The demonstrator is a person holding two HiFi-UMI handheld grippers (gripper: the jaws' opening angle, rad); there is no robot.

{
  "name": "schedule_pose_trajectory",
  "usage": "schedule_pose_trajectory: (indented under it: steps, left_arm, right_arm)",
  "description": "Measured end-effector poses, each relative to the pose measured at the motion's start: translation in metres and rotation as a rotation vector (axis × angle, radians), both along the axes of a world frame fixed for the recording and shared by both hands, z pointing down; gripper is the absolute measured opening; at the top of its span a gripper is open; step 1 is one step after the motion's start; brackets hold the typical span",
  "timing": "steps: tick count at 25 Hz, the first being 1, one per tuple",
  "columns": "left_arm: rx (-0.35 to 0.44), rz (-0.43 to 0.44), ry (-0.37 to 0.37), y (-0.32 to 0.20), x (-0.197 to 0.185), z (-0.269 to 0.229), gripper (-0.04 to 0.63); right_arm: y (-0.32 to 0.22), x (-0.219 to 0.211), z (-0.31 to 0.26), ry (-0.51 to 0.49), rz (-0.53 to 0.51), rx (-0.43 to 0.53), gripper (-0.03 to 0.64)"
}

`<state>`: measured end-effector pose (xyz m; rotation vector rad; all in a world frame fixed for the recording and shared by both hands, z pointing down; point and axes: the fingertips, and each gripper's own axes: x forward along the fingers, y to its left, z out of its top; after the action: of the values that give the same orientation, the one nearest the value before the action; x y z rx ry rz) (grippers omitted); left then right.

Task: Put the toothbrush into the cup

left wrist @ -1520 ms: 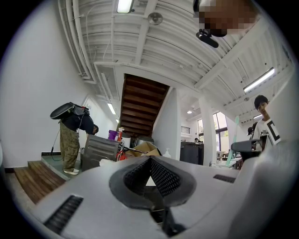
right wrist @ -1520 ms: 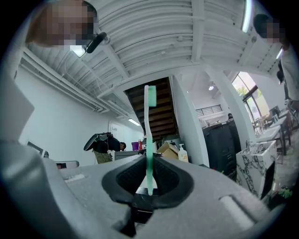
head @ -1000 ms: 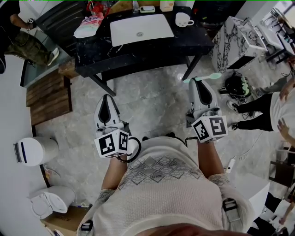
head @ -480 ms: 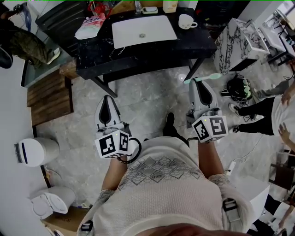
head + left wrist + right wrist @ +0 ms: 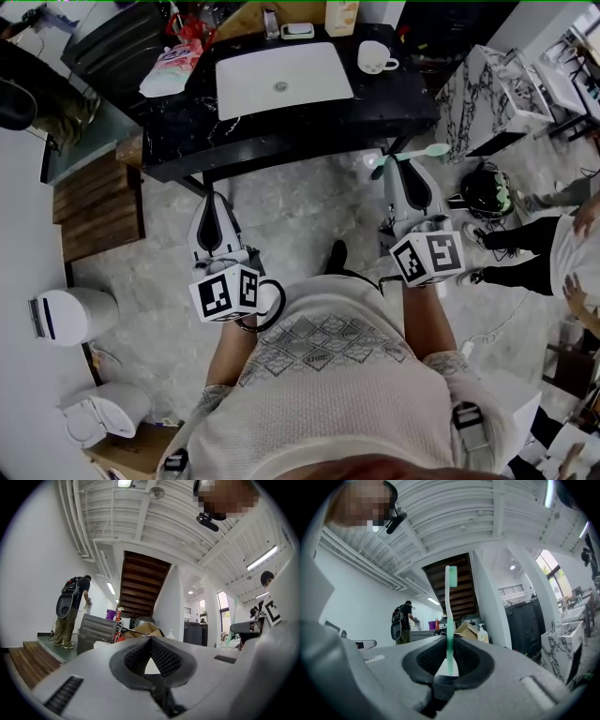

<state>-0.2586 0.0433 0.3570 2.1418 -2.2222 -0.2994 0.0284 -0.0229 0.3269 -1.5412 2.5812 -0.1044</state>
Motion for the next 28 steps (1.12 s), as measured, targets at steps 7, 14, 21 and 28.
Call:
schedule_pose_trajectory:
  steps: [7,14,21,28]
  left_arm:
    - [-0.016,0.025,-0.016,-0.063,0.033,0.005,-0.002]
    - [-0.023,0.048,-0.038,-0.123,0.081,-0.001,-0.002]
    - [-0.026,0.044,-0.049,-0.159,0.109,-0.003,-0.002]
    - [-0.027,0.038,-0.062,-0.177,0.121,-0.006,-0.002]
  right_arm:
    - [-0.057,0.034,0.013,-0.007,0.012,-0.021,0.046]
    - [-0.114,0.076,0.021,-0.012,0.012,-0.045,0.046]
    - [-0.154,0.101,0.022,-0.016,0.002,-0.047,0.046]
    - [-0.182,0.114,0.025,-0.01,-0.003,-0.049,0.046]
